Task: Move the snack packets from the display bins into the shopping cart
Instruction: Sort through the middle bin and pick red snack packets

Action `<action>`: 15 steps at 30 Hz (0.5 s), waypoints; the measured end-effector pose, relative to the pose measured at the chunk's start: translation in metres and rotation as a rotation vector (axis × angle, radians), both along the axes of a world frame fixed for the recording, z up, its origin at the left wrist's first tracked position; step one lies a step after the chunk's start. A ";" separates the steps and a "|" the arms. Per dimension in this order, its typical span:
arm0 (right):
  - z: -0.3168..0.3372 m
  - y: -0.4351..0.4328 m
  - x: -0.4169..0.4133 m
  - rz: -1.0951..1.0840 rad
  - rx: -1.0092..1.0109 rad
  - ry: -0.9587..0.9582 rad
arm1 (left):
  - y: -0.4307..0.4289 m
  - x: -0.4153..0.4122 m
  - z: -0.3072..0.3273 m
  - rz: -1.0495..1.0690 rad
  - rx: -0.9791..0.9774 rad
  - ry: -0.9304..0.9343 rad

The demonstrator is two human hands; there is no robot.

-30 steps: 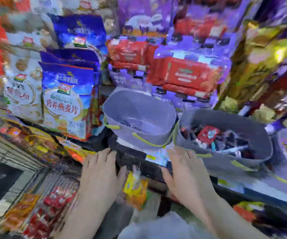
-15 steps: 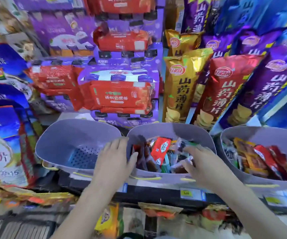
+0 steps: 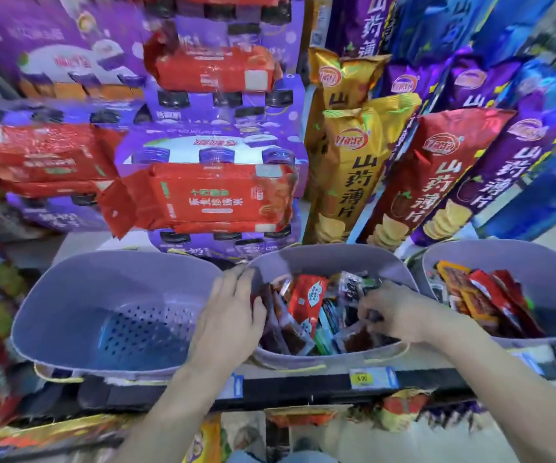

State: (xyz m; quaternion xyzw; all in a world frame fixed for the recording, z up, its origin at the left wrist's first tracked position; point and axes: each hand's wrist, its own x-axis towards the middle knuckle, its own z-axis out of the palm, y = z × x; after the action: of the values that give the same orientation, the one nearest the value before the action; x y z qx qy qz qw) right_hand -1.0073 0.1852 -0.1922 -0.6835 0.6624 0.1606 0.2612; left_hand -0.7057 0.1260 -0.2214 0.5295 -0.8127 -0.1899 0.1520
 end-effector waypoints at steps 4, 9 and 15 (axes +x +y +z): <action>-0.001 -0.005 -0.010 -0.011 -0.038 -0.155 | 0.000 0.002 0.000 0.002 0.003 0.022; 0.010 -0.013 -0.017 -0.165 -0.238 -0.424 | 0.001 0.003 -0.002 0.009 0.013 0.070; 0.031 -0.022 -0.026 -0.457 -0.492 -0.834 | 0.004 -0.007 0.014 0.113 -0.015 0.140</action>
State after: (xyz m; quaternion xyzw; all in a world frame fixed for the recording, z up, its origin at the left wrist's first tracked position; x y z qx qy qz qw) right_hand -1.0332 0.1637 -0.1613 -0.5688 0.6524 -0.3454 0.3627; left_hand -0.7127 0.1298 -0.2071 0.5586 -0.7704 -0.2115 0.2230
